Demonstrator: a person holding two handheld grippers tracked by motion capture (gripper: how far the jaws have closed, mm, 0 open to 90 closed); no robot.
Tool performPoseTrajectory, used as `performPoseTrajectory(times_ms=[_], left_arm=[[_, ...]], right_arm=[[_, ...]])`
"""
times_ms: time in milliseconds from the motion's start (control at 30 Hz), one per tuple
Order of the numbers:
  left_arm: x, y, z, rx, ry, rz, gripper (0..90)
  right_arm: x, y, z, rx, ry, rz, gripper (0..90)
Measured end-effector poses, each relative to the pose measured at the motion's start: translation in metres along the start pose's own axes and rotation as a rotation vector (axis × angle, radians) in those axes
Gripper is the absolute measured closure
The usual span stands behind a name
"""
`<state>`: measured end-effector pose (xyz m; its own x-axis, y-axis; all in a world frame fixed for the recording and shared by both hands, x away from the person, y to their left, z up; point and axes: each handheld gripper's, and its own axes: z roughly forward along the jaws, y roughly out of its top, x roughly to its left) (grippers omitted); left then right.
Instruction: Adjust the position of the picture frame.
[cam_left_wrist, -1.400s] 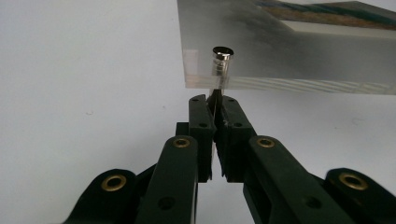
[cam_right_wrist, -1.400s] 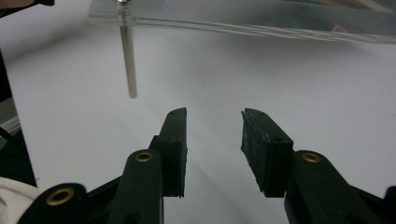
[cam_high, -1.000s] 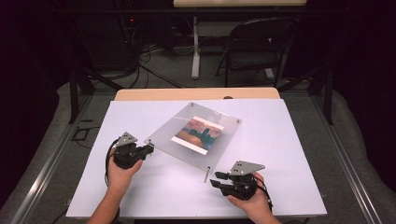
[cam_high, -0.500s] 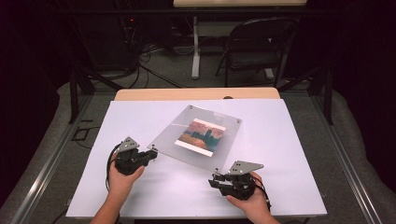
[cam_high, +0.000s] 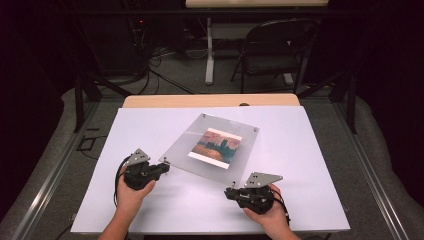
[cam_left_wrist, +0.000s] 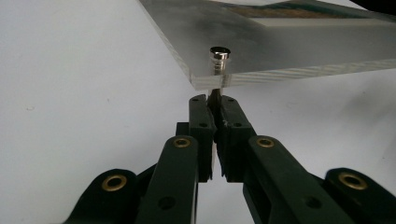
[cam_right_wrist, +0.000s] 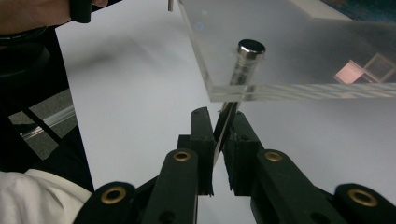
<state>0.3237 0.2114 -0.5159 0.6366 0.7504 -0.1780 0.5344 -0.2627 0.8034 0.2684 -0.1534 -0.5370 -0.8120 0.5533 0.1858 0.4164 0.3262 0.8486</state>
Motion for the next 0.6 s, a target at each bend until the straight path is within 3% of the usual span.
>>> performPoseTrajectory(times_ms=[467,600], left_arm=[[-0.01,0.0,-0.003,-0.016,-0.013,0.017,85.3],[-0.018,0.0,-0.002,-0.011,-0.027,0.038,85.3]], right_arm=[[-0.002,0.0,-0.009,0.0,-0.023,-0.009,83.0],[-0.009,-0.002,-0.013,0.009,-0.062,0.013,83.4]])
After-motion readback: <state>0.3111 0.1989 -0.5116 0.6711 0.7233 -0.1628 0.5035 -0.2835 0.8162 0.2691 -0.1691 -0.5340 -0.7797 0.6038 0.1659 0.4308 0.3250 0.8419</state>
